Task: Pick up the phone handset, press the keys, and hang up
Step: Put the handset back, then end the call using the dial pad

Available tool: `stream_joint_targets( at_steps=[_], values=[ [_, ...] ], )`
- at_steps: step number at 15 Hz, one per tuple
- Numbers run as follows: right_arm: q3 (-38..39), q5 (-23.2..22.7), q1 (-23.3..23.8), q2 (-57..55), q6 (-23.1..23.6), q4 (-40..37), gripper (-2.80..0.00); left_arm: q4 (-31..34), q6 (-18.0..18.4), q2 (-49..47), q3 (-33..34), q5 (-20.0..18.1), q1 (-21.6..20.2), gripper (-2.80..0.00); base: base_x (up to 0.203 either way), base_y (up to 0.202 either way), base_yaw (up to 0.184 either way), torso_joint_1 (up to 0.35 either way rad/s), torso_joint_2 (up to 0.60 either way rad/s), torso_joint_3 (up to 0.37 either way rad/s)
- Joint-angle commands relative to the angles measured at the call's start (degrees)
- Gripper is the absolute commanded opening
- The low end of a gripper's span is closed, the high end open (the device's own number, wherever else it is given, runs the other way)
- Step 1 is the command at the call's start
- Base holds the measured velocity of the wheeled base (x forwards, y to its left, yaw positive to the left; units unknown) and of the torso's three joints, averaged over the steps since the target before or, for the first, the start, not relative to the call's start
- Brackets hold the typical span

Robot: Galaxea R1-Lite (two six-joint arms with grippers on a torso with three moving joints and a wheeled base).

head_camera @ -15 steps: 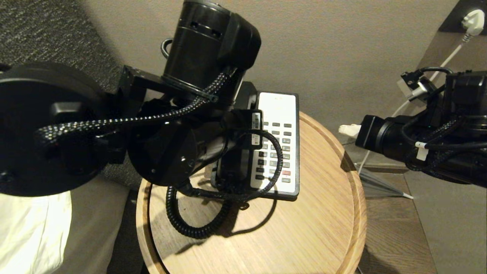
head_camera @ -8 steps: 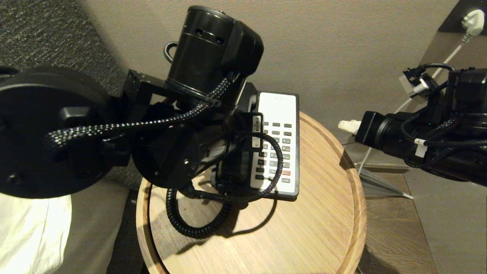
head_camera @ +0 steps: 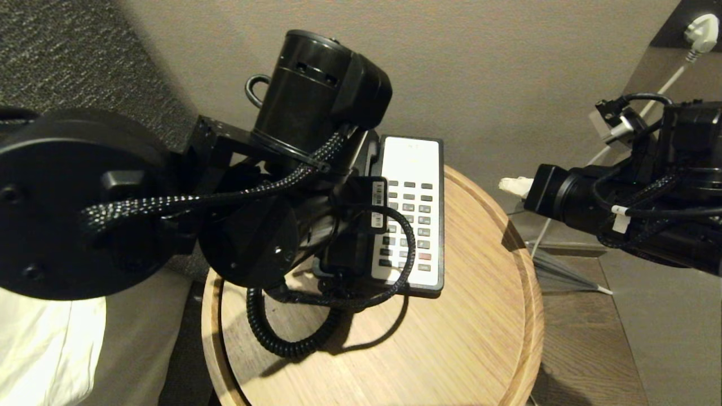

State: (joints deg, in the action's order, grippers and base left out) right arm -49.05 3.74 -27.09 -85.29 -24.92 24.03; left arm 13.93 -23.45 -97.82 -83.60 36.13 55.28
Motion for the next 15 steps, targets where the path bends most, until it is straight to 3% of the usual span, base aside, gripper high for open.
stream_joint_targets(
  at_steps=[1,9,10,15],
  values=[
    [0.0,0.0,0.0,-0.1,-0.1,0.1,-2.8,-0.1,-0.2,0.3,-0.1,0.4,0.0,0.0,0.0,0.0,0.0,0.0,0.0,0.0],
    [-1.5,-0.5,-3.1,0.6,0.0,0.0,-2.8,0.4,-0.3,10.3,-2.6,-1.0,-1.4,0.0,0.0,0.0,0.0,0.0,0.0,0.0],
    [-1.7,-0.9,-4.2,0.9,-0.1,0.0,-2.8,0.3,-1.2,12.8,-1.7,-1.7,-2.1,-2.8,0.0,0.0,0.0,0.0,0.0,0.0],
    [-1.5,-1.2,-13.0,5.3,0.1,-1.0,-2.8,0.9,-4.6,32.2,7.8,-6.9,-6.0,-2.8,0.0,0.0,0.0,0.0,0.0,0.0]
  ],
)
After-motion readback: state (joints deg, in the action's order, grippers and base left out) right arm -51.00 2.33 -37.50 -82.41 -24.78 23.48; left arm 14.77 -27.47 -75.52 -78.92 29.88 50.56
